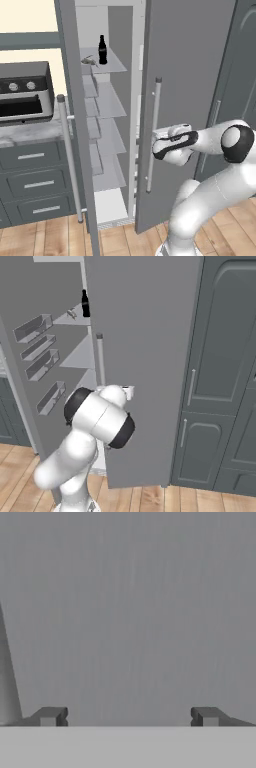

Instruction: There's a fish in the fridge that needs to be moved to the freezer for freezing. Pick up the fish from the fridge, place it on any shelf in the freezer, and close the fridge and freezer doors when done.

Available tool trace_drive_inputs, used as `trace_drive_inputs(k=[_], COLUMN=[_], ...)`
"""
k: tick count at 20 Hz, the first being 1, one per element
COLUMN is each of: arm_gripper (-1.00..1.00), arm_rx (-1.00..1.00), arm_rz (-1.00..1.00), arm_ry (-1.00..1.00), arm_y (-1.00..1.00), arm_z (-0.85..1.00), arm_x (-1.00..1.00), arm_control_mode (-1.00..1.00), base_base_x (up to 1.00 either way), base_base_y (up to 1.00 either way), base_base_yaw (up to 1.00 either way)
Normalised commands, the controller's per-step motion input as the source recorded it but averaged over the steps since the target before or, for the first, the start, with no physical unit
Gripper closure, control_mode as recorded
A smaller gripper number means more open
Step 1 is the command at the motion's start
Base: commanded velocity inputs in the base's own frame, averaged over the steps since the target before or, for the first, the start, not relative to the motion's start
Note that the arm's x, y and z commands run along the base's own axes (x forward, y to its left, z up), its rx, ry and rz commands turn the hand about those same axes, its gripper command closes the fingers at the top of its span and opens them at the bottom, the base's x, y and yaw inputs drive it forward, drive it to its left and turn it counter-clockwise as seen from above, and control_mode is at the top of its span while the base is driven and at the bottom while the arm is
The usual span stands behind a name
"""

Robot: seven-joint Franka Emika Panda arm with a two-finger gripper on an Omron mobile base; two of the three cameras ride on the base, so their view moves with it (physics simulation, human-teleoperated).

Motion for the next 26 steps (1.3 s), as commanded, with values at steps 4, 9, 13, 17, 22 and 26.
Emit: trace_drive_inputs(k=[4,9,13,17,22,26], arm_gripper=[-1.0,-1.0,-1.0,-1.0,-1.0,-1.0], arm_rx=[0.05,0.04,0.04,0.03,0.01,0.0], arm_rz=[0.0,0.0,0.0,0.0,-0.07,-0.14], arm_ry=[-0.02,-0.02,0.0,0.0,-0.01,0.0], arm_y=[0.02,0.0,0.0,0.0,-0.03,-0.11], arm_z=[0.03,0.1,0.1,0.13,0.83,1.0], arm_x=[0.72,0.84,0.87,0.59,-0.38,-0.69], arm_control_mode=[-1.0,-1.0,-1.0,-1.0,-1.0,-1.0], base_base_x=[0.0,0.0,0.0,0.0,0.0,0.0], base_base_y=[0.0,0.0,0.0,0.0,0.0,0.0], base_base_yaw=[0.0,0.0,0.0,0.0,0.0,0.0])
